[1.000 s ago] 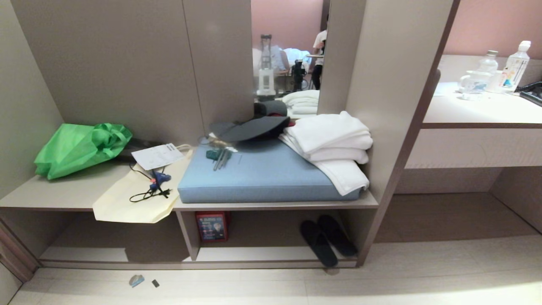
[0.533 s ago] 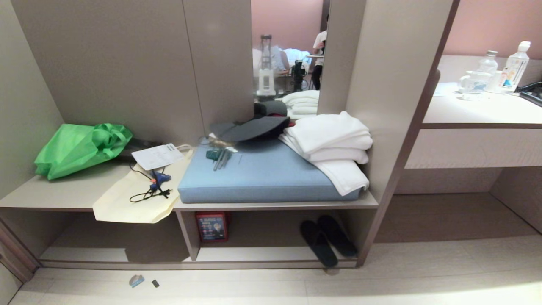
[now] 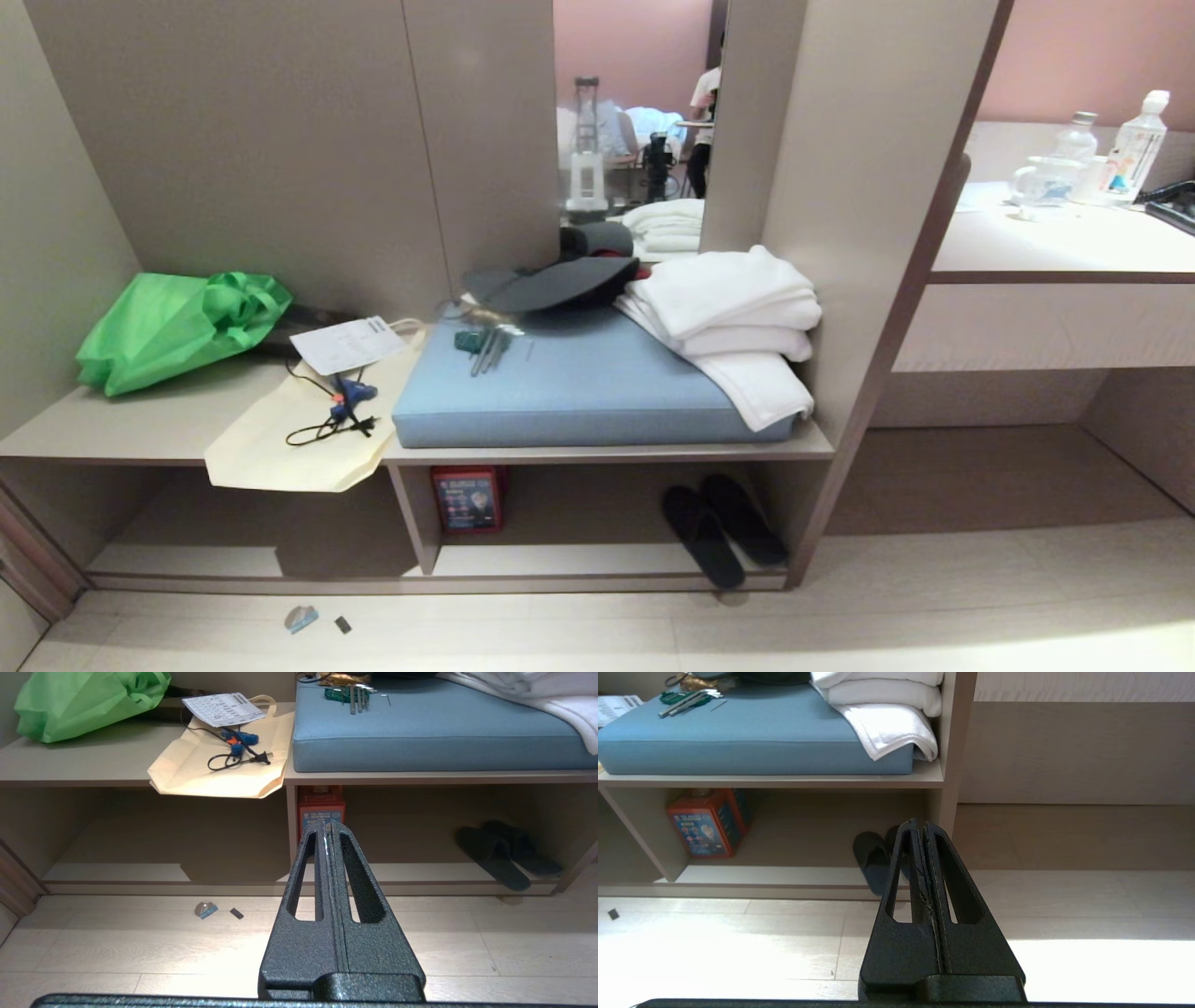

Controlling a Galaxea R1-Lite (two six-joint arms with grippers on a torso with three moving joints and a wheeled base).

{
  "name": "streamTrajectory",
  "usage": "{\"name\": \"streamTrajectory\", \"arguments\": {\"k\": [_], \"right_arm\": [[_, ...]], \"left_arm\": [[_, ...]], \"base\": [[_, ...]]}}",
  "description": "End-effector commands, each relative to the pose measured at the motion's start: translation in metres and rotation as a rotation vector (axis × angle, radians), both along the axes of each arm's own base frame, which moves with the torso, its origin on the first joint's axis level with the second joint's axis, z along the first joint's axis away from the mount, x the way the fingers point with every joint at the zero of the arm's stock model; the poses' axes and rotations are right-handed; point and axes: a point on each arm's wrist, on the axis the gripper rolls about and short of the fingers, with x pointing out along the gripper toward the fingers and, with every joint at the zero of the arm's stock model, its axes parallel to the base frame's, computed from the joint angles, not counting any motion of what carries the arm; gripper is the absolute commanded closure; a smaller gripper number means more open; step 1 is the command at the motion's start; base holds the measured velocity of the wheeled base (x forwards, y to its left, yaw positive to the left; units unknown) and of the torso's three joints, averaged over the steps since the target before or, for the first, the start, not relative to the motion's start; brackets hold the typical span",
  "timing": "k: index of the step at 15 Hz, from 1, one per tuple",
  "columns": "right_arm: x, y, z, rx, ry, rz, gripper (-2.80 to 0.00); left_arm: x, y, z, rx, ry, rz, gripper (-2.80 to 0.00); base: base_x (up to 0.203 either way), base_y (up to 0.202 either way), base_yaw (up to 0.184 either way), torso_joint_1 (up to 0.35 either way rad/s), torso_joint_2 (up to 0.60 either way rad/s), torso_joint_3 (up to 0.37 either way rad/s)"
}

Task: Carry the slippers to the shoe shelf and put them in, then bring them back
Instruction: Pick up the slippers in the shoe cabinet

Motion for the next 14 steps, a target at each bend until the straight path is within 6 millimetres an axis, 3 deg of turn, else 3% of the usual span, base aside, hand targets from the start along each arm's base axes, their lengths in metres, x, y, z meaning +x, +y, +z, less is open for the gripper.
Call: {"name": "streamTrajectory", "arguments": {"k": [1,14], "right_arm": [[0.0000,0.0000,-0.0001,0.000,0.000,0.000,0.00],[0.0000,0.0000,-0.0001,0.000,0.000,0.000,0.00]], "left_arm": [[0.0001,0.0000,-0.0001,-0.001,0.002,0.001,0.00],[0.0001,0.0000,0.0000,-0.001,0.001,0.001,0.00]], "base": [[0.000,0.000,0.000,0.000,0.00,0.000],[0.000,0.000,0.000,0.000,0.00,0.000]]}}
